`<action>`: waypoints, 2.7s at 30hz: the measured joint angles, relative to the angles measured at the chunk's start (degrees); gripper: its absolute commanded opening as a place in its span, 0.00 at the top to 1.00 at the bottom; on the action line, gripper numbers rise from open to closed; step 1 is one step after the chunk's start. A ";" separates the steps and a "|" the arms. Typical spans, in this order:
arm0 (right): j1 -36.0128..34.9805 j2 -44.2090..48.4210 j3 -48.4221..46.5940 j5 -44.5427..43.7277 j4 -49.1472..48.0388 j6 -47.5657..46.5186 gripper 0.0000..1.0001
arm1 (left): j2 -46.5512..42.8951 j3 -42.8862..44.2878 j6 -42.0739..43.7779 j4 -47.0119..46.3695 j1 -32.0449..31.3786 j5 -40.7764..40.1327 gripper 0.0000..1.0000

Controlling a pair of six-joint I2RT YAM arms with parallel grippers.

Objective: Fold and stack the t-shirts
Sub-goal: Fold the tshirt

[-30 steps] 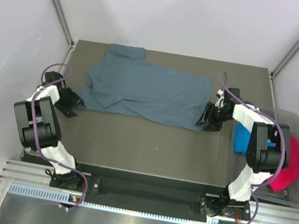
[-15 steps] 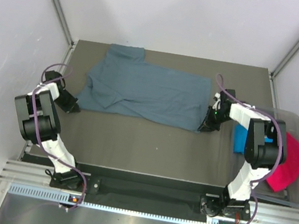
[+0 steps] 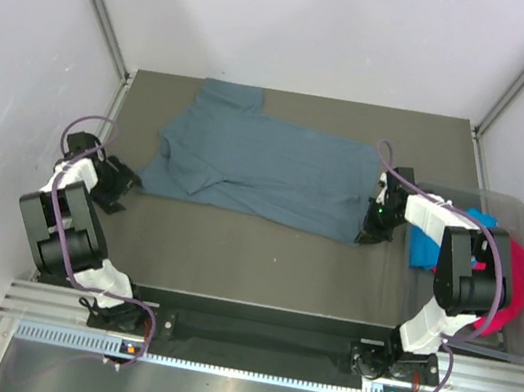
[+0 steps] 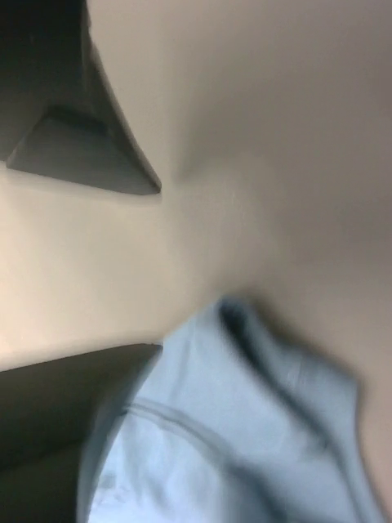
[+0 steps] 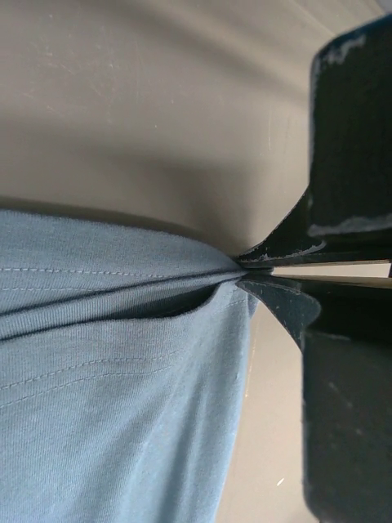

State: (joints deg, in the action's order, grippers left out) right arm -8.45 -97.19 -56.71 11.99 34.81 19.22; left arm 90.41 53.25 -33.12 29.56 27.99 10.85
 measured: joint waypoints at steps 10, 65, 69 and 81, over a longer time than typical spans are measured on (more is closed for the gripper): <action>0.00 -0.02 -0.37 0.02 0.63 -1.92 0.98 | -0.76 -3.54 -1.95 -5.16 -0.02 9.14 0.28; -5.75 -5.73 -18.40 -4.31 10.05 -11.82 0.48 | 0.76 7.61 -1.14 -0.31 -8.24 9.66 0.40; -6.84 -10.62 -24.13 -4.33 9.94 -12.74 0.50 | 1.53 7.58 -2.12 -1.16 -8.20 9.94 0.40; -7.17 -16.41 -30.03 -4.63 10.01 -13.14 0.63 | 5.77 6.71 -3.13 -3.04 -9.03 10.73 0.46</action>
State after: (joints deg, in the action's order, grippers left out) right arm -15.62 -113.60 -86.74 7.35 44.82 6.09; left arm 96.18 59.96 -36.25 26.52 18.96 21.58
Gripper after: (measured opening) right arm 0.399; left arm 0.561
